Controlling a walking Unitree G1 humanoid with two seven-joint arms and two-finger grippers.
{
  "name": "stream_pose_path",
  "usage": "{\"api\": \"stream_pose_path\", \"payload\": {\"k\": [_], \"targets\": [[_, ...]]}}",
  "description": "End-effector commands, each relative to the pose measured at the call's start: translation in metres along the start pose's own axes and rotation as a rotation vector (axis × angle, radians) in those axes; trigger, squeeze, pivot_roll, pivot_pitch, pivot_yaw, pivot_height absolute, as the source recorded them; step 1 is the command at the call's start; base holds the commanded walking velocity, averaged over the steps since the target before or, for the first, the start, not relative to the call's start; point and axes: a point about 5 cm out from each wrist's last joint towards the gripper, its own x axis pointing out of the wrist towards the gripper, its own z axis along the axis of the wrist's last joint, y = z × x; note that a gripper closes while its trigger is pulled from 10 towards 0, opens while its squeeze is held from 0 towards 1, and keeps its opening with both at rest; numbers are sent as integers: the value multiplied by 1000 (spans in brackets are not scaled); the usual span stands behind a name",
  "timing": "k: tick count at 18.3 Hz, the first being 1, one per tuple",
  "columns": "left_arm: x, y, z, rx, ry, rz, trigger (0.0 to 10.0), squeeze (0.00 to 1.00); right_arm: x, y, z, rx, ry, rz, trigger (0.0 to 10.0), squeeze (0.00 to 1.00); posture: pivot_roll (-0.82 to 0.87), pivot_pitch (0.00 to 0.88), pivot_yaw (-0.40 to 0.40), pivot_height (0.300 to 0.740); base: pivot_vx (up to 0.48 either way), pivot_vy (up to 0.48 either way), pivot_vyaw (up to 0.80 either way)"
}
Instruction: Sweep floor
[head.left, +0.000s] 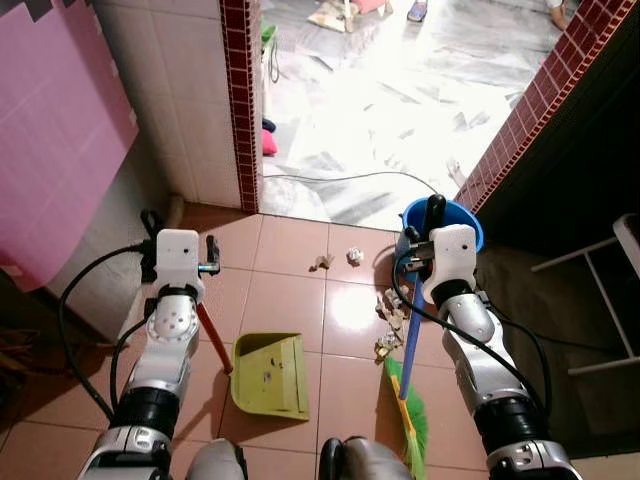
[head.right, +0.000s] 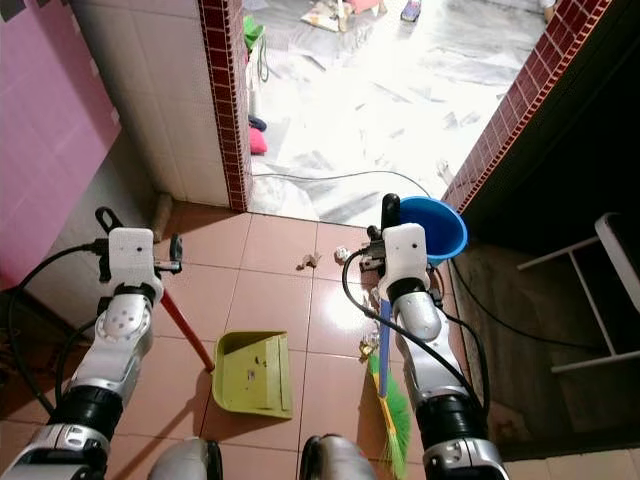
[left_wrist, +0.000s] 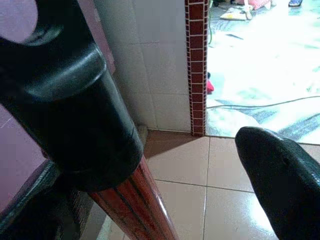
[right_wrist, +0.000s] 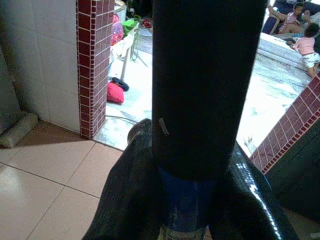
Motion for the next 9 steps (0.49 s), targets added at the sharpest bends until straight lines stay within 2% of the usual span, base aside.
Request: {"api": "stream_pose_path", "payload": {"k": [1,9], "targets": [[-2,-2,4,20,-19,-26,10000,1000,-1,-5,0,-11,-9,-15,10000,0,-38,71,-69,740,0,0,0],[-9,8,7,9,-4,-9,10000,1000,2,-3,0,-12,-8,-7,10000,0,-24,60,-74,740,0,0,0]]}}
